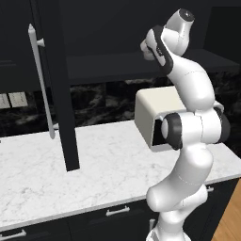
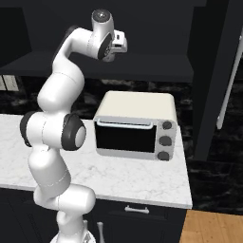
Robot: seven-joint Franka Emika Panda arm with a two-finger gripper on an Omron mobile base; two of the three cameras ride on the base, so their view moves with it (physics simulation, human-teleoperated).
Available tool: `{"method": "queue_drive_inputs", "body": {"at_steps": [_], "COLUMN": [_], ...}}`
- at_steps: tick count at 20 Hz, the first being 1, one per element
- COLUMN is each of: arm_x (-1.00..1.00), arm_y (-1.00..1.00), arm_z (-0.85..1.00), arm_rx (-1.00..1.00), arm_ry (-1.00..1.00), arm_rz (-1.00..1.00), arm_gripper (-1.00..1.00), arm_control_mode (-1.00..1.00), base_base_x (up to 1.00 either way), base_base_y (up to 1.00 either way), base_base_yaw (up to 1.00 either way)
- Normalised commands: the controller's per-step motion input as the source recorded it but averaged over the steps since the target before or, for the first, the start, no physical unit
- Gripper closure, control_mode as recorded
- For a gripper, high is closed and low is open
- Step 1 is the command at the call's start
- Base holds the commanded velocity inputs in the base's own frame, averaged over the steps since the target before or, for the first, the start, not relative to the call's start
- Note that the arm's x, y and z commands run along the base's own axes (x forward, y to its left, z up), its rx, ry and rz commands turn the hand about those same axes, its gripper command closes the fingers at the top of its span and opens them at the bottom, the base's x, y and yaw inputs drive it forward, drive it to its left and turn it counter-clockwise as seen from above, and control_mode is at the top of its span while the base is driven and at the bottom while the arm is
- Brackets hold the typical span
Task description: Gather all objects into one cabinet and sort the glasses and bowls to opposite sides.
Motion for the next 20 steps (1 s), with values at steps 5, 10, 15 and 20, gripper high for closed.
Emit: {"method": "queue_drive_inputs", "body": {"at_steps": [5,10,15,20], "arm_x": [0.00,0.00,-0.13,-0.86], "arm_y": [0.00,0.00,0.00,0.00], "arm_z": [0.00,0.00,0.00,0.00], "arm_rx": [0.00,0.00,0.00,0.00], "arm_ry": [0.00,0.00,-0.03,-0.22], "arm_rz": [0.00,0.00,0.00,0.00], "arm_gripper": [1.00,1.00,1.00,1.00], "arm_control_mode": [-1.00,-1.00,-1.00,-1.00], "base_base_x": [0.00,0.00,0.00,0.00], "base_base_y": [0.00,0.00,0.00,0.00], "base_base_yaw": [0.00,0.00,0.00,0.00]}}
